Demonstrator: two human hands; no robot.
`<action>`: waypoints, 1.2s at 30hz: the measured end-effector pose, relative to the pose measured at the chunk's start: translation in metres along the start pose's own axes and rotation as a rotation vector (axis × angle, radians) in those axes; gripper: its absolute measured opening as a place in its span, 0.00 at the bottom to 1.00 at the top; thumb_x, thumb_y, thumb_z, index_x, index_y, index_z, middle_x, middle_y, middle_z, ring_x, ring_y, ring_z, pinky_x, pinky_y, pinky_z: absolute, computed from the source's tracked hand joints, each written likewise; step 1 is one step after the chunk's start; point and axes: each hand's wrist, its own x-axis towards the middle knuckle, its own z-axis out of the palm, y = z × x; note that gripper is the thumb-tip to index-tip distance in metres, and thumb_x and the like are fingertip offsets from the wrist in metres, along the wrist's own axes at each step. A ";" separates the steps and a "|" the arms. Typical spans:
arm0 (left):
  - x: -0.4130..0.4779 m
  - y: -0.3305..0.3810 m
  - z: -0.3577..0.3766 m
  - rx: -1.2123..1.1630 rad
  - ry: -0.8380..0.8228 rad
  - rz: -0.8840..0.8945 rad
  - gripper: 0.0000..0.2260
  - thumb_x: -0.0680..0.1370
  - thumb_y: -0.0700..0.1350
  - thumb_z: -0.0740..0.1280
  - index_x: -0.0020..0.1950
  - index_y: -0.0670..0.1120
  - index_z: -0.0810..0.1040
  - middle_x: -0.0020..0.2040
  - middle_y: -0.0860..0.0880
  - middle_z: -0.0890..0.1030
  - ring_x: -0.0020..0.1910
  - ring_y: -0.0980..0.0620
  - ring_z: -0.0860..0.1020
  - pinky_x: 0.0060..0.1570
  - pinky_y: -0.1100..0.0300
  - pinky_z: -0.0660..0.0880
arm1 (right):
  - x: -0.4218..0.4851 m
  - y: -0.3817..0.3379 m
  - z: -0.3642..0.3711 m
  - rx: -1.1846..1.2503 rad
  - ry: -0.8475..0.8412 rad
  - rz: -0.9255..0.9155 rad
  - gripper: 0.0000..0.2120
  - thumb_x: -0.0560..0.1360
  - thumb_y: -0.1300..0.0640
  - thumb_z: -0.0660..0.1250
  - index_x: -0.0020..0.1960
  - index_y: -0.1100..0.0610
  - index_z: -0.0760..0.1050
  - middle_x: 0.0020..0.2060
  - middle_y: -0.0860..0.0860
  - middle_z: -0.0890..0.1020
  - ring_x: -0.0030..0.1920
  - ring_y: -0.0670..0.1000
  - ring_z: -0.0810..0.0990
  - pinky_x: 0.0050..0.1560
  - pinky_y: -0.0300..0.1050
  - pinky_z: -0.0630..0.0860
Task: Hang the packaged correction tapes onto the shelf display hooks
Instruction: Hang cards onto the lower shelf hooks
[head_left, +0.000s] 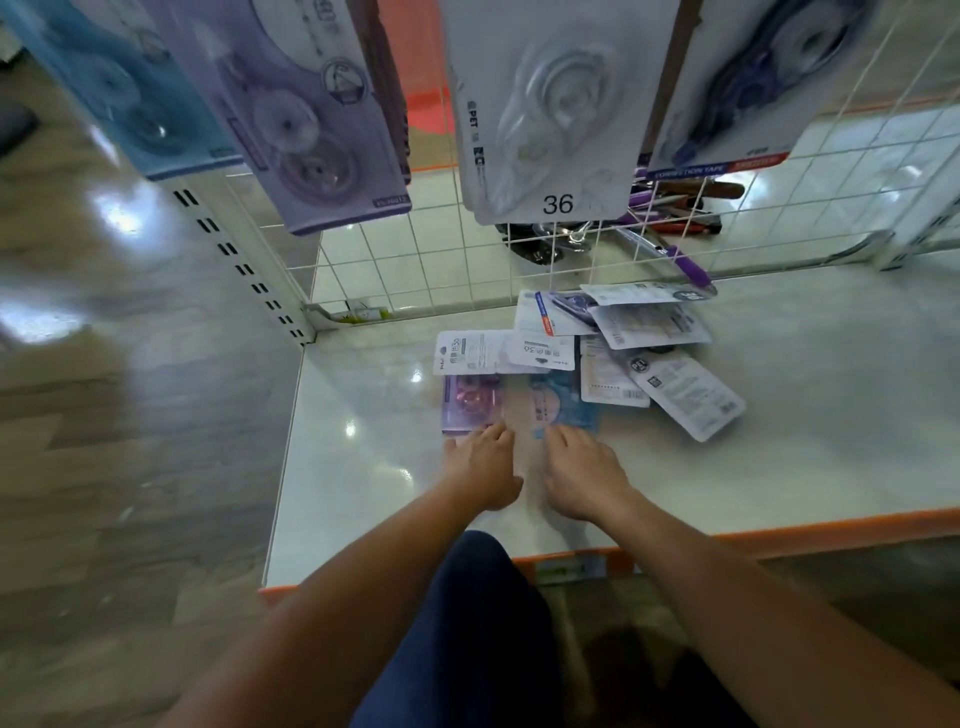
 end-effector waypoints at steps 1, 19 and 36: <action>-0.002 0.000 0.000 -0.051 0.035 -0.016 0.20 0.78 0.53 0.63 0.68 0.47 0.71 0.68 0.48 0.72 0.66 0.46 0.71 0.61 0.48 0.69 | -0.005 -0.004 -0.002 -0.043 0.027 -0.006 0.25 0.76 0.57 0.58 0.72 0.58 0.59 0.68 0.57 0.69 0.67 0.57 0.67 0.66 0.52 0.66; 0.014 0.000 -0.013 -0.389 0.210 -0.624 0.32 0.75 0.58 0.68 0.69 0.40 0.61 0.64 0.40 0.68 0.63 0.41 0.69 0.59 0.50 0.70 | -0.011 0.003 0.009 0.172 0.205 0.398 0.37 0.69 0.37 0.70 0.63 0.60 0.59 0.60 0.58 0.69 0.59 0.58 0.70 0.52 0.49 0.73; -0.019 -0.010 -0.013 -0.763 -0.087 -0.674 0.27 0.67 0.54 0.78 0.56 0.41 0.71 0.50 0.46 0.76 0.51 0.49 0.77 0.52 0.58 0.77 | -0.018 0.016 -0.012 0.882 0.122 0.633 0.12 0.71 0.63 0.68 0.53 0.64 0.73 0.48 0.59 0.78 0.40 0.55 0.75 0.34 0.40 0.70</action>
